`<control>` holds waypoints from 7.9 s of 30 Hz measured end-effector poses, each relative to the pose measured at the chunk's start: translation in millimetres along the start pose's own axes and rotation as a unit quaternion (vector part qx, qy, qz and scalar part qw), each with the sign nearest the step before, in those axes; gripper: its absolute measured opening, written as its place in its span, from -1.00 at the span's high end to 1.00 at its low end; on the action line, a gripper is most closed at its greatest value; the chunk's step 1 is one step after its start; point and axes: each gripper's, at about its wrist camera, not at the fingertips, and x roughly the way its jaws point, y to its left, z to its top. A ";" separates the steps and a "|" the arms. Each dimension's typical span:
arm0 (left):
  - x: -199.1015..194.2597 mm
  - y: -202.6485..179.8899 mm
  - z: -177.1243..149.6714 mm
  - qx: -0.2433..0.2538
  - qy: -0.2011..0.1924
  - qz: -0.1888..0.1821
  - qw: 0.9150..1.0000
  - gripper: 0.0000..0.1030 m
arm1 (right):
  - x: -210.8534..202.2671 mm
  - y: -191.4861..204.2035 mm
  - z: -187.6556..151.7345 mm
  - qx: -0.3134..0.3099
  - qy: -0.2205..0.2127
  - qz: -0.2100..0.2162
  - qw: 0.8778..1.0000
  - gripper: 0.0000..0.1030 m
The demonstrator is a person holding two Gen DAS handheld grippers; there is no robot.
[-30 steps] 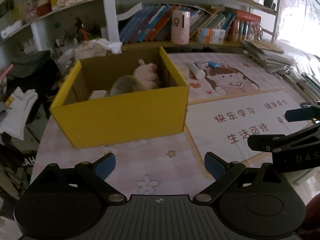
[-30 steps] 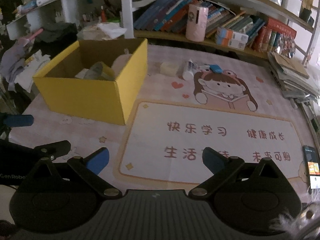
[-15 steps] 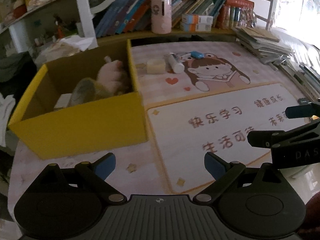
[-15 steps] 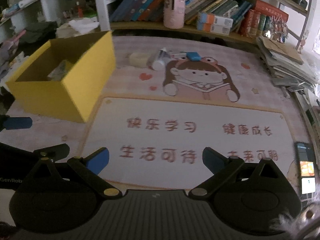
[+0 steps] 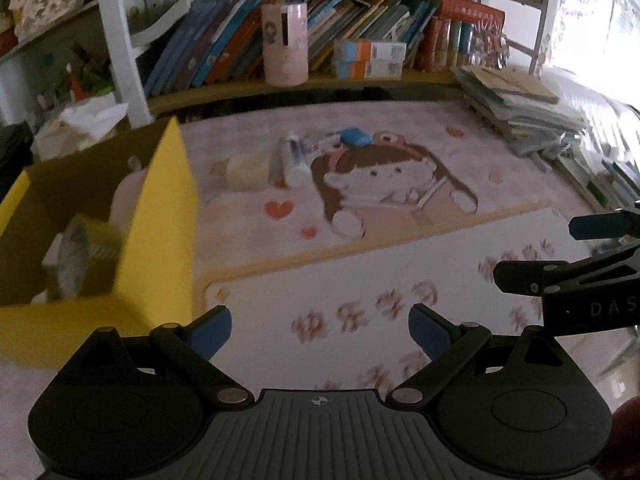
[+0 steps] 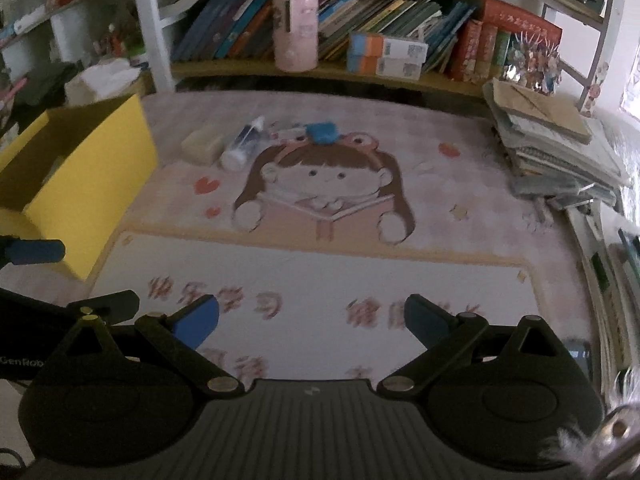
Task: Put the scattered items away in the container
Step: 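Reach the left tool to the white spray bottle while the right tool reaches the blue sponge, then close the left gripper on the spray bottle while the right gripper closes on the blue sponge, then lift and carry the bottle with the left gripper while the right gripper carries the sponge over the box, then carry the bottle with the left gripper while the right gripper carries the sponge, then release the spray bottle from the left gripper while the right gripper releases the sponge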
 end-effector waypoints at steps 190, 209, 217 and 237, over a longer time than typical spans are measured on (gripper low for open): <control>-141.1 246.5 -92.9 -0.073 -0.101 -0.059 0.990 0.41 | -39.5 301.8 4.5 -0.090 -0.058 0.135 0.985 0.24; -49.6 267.1 8.2 -0.050 -0.100 0.006 0.994 0.40 | 57.3 307.2 131.9 -0.153 -0.079 0.102 0.980 0.24; -5.9 272.6 17.1 -0.061 -0.046 0.023 0.997 0.40 | 114.6 314.2 152.3 -0.159 -0.016 0.105 0.982 0.24; -12.2 274.8 14.9 -0.093 -0.055 0.022 0.994 -0.11 | 104.9 313.4 156.7 -0.146 -0.021 0.129 0.981 -0.49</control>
